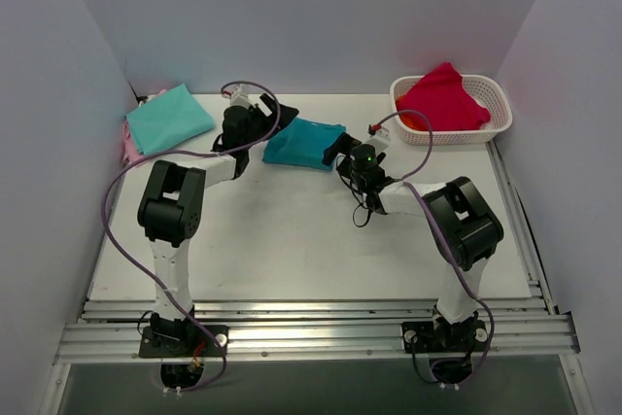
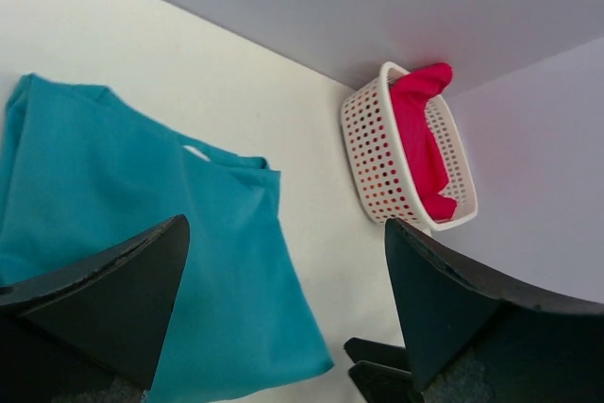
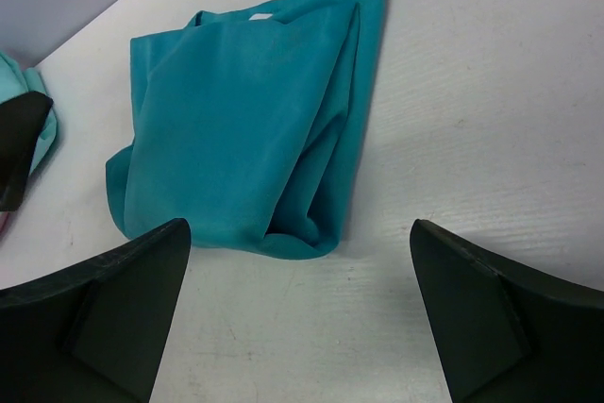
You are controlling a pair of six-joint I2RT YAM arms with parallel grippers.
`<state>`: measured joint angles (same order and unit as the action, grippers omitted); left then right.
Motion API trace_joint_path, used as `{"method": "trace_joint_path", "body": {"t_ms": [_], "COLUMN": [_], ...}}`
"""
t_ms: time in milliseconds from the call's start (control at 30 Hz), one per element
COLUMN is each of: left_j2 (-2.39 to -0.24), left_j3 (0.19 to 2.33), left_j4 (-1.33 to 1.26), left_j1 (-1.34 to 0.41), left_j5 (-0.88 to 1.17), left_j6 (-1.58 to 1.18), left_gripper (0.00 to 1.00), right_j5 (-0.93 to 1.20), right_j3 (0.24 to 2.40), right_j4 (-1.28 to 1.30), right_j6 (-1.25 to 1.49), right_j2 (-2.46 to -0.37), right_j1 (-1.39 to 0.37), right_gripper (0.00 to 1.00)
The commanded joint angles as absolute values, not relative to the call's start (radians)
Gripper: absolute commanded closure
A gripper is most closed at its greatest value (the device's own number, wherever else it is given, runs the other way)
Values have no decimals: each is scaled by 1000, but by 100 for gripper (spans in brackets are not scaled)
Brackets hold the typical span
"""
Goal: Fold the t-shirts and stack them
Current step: Fold the long partially folded tshirt into a neat square
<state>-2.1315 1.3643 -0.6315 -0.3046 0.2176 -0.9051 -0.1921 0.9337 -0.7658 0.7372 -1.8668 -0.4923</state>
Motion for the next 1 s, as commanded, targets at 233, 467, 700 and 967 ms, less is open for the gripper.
{"method": "trace_joint_path", "body": {"t_ms": [233,467,700,967], "left_j2": [-2174,-2266,-2420,-2459], "left_j3": [1442,1434,1535,1696], "left_j4": [-739,-759,-730,-635], "left_j1": [-394,-426,-445,-442], "left_j5": [291,298,331,379], "left_j6": [-971,-1002,-1009,-943], "left_gripper": [7,8,9,9], "right_j5": [-166,-149,-127,-118], "right_j3": [954,951,951,946], "right_j4": [-828,-838,-845,-853], "right_j6": [753,765,773,776], "right_j2": [-1908,-1934,-1950,-1950], "right_j1": [-457,-428,-411,-408], "right_gripper": [3,3,3,3]}}
